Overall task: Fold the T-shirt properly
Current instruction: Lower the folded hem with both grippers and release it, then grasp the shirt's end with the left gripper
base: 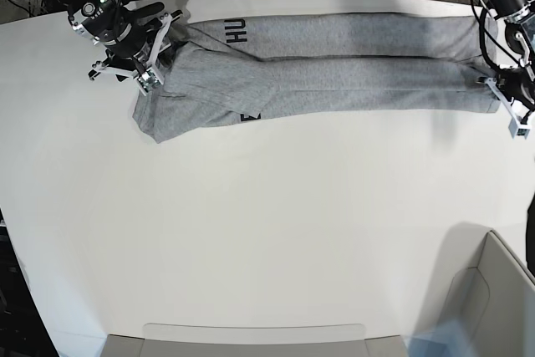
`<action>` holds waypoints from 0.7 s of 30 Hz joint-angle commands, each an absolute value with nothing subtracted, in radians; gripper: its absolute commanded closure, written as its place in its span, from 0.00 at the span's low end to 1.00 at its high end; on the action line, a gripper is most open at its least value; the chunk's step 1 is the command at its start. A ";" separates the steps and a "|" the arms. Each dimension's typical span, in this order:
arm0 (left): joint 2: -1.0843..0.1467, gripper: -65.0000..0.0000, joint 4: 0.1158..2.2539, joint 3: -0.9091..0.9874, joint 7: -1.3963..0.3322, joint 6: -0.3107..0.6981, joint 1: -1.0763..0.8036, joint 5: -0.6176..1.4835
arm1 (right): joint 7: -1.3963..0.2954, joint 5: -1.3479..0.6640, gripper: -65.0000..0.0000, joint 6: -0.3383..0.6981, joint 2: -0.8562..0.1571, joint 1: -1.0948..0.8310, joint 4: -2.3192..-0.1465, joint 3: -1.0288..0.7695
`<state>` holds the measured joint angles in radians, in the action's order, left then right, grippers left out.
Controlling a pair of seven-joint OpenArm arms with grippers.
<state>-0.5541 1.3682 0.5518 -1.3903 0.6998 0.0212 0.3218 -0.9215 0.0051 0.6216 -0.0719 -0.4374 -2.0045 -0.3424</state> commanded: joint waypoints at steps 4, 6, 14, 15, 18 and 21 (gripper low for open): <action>-0.579 1.00 1.377 0.547 -1.396 0.698 0.033 0.318 | -0.909 0.001 0.66 0.625 -0.076 -0.437 -2.020 -0.346; -0.579 0.95 1.377 0.552 -1.396 0.698 0.021 0.318 | -0.909 0.001 0.66 0.625 -0.076 -0.437 -2.020 -0.346; -0.578 0.68 1.377 0.700 -1.396 0.698 -0.028 0.318 | -0.911 0.001 0.66 0.625 -0.076 -0.421 -1.991 -0.344; -0.578 0.66 1.380 0.725 -1.396 0.698 -0.038 0.318 | -0.911 0.001 0.66 0.625 -0.077 -0.421 -1.989 -0.344; -0.578 0.56 1.380 0.786 -1.396 0.698 -0.065 0.318 | -0.911 0.001 0.66 0.625 -0.077 -0.415 -1.985 -0.341; -0.576 0.47 1.376 0.797 -1.396 0.698 -0.068 0.318 | -0.909 0.001 0.66 0.625 -0.076 -0.415 -1.985 -0.337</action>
